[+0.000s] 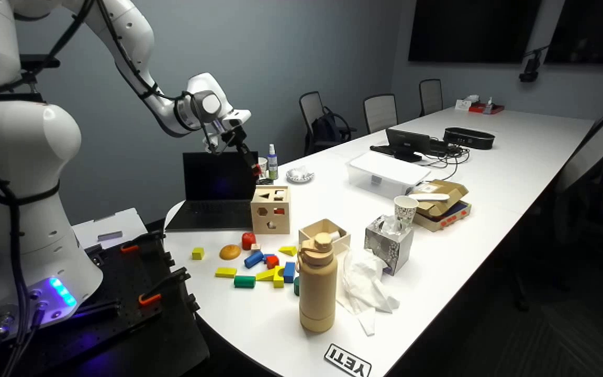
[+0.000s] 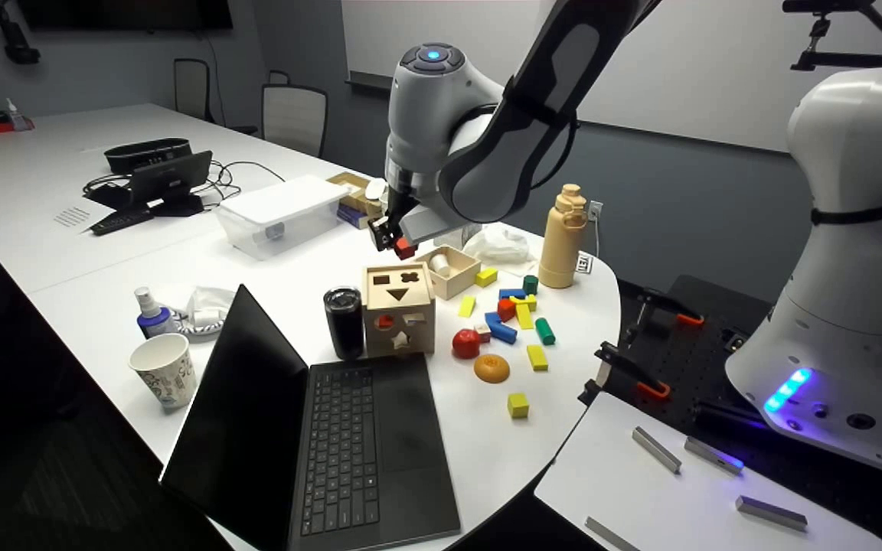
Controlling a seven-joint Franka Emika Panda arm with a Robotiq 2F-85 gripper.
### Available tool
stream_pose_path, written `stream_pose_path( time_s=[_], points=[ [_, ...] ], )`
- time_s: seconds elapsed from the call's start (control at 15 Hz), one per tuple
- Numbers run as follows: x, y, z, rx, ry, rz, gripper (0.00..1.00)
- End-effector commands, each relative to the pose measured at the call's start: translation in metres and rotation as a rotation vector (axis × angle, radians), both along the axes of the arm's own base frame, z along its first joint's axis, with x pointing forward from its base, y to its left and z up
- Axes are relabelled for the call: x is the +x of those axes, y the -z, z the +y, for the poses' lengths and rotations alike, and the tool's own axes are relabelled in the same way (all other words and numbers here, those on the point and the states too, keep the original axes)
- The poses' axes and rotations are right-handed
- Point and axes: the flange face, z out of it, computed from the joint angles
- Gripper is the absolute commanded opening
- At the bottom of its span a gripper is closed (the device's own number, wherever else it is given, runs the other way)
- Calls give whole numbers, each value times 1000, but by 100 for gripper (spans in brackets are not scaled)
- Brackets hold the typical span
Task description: Put the orange block inside the wooden toy box.
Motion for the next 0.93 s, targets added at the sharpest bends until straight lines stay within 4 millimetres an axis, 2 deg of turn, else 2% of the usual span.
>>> stream_pose_path(
  time_s=[0.0, 0.87],
  points=[
    [17, -8, -5, 72, -26, -10, 12],
    [84, 46, -32, 170, 40, 53, 12]
  ],
)
